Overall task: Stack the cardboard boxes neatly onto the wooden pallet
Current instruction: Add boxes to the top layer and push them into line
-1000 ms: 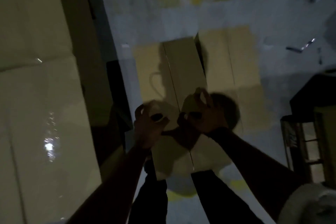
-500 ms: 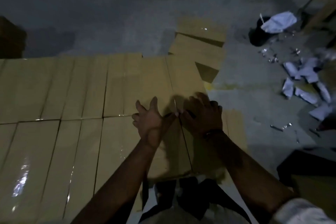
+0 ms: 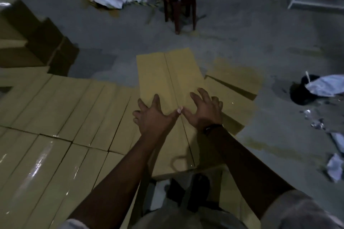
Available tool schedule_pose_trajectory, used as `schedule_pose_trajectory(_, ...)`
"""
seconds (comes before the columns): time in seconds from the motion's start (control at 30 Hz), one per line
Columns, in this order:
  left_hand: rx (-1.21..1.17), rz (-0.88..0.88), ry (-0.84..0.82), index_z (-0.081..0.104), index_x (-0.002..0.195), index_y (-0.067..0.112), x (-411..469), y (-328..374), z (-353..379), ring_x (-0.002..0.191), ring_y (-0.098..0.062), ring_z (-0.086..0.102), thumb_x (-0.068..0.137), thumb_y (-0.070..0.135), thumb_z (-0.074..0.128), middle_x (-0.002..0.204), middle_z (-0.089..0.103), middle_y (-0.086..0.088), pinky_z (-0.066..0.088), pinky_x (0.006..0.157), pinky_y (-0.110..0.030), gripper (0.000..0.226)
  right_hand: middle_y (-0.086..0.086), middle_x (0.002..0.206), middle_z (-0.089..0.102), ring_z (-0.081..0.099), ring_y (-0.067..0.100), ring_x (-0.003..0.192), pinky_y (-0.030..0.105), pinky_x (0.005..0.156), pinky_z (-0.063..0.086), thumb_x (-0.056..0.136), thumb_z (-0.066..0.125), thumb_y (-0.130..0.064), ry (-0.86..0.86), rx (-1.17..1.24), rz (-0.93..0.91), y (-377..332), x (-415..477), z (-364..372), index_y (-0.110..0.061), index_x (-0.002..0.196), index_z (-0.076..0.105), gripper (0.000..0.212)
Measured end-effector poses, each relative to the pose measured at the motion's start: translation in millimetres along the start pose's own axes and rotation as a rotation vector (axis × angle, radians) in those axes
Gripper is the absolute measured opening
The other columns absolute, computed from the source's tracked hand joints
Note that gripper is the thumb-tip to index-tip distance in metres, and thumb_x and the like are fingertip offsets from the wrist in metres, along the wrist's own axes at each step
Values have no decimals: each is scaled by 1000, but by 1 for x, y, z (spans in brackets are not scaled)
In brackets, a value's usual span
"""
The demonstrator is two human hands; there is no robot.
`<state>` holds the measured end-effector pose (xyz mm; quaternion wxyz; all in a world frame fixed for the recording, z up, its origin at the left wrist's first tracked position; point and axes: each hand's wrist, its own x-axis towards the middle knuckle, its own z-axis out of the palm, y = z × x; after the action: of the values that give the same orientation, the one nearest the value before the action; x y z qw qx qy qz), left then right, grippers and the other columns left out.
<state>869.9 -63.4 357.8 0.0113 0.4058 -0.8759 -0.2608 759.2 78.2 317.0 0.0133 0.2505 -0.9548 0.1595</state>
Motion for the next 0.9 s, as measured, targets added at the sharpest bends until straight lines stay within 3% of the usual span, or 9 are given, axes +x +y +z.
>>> schedule_pose_trajectory(0.33,-115,-208,127,26,156,38,101,76,-21,137,-46,24,65,88,63,162,11,-18,28,112,-54,110,-9,158,32,44,35,126,46,102,28,79,45,-81,-59,-29,-316,-5,195,-25,-38,142,49,76)
schedule_pose_trajectory(0.9,-205,-592,321,31,153,40,362,63,-60,139,-45,24,62,91,62,162,12,-19,28,111,-55,109,-7,159,30,41,36,128,47,105,30,80,40,-84,-223,-16,-681,-139,479,70,-37,144,46,79)
